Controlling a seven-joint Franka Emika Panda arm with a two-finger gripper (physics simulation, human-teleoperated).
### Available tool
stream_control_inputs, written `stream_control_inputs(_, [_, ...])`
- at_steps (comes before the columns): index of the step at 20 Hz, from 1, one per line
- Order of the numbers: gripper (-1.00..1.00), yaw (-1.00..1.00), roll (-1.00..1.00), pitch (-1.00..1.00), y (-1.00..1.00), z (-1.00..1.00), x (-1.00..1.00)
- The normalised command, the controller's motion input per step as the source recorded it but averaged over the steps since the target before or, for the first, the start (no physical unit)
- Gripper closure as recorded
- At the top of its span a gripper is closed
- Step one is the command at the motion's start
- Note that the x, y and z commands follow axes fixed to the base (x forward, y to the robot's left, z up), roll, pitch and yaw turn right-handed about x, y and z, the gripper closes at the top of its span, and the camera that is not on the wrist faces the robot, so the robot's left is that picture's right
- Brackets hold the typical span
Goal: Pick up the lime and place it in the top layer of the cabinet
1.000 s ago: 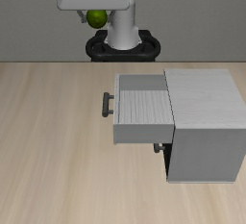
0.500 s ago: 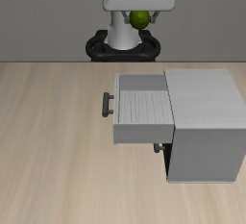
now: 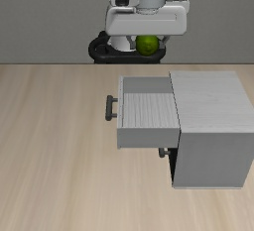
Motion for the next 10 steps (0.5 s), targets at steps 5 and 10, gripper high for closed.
stream_control_inputs(5, [-1.0, 0.0, 0.0, 0.0, 0.0, 0.0, 0.6])
stream_control_inputs(10, [-1.0, 0.0, 0.0, 0.0, 0.0, 0.0, 0.0])
